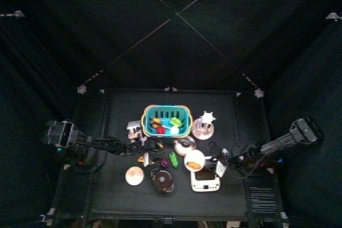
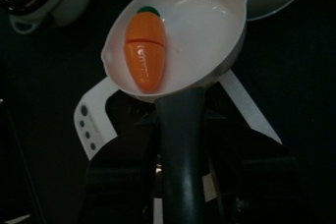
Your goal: Drop oil strainer into basket
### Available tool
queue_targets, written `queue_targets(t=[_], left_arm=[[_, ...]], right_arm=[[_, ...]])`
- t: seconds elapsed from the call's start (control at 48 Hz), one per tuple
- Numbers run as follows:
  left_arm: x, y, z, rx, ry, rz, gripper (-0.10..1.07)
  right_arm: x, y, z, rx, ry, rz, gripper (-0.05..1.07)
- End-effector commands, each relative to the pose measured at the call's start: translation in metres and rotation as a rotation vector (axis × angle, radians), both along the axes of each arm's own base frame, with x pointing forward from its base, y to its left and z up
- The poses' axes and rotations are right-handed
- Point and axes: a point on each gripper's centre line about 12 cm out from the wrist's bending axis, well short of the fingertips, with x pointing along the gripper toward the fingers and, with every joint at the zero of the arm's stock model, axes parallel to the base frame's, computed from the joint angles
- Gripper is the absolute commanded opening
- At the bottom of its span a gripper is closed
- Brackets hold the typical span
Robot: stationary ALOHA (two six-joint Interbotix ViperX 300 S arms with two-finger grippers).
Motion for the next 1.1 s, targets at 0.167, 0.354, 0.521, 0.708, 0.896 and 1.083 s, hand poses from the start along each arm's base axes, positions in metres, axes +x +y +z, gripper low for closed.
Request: queue_targets(t=[0.167, 0.354, 0.521, 0.708, 0.896, 1.083], left_arm=[[-0.003, 0.002, 0.011, -0.021, -0.037, 0.026, 0.82], [-0.004, 0.002, 0.01, -0.022, -0.035, 0.026, 0.82], [-0.005, 0.002, 0.009, -0.023, -0.033, 0.029, 0.82], [-0.005, 0.003, 0.009, -0.021, -0.035, 0.03, 0.82], [-0.007, 0.002, 0.007, -0.02, -0.029, 0.027, 0.82], [-0.013, 0.002, 0.009, -0.012, -0.031, 0.023, 0.82]], right_arm=[[0.001, 0.002, 0.002, -0.007, -0.011, 0.017, 0.27], [-0.002, 0.001, -0.002, 0.014, 0.0, 0.005, 0.27], [-0.001, 0.005, 0.005, 0.118, -0.03, -0.01, 0.26], [0.004, 0.003, 0.015, 0.211, -0.098, -0.013, 0.22], [0.007, -0.006, 0.017, 0.249, -0.133, -0.047, 0.2], [0.011, -0.007, 0.023, 0.326, -0.198, -0.03, 0.19]])
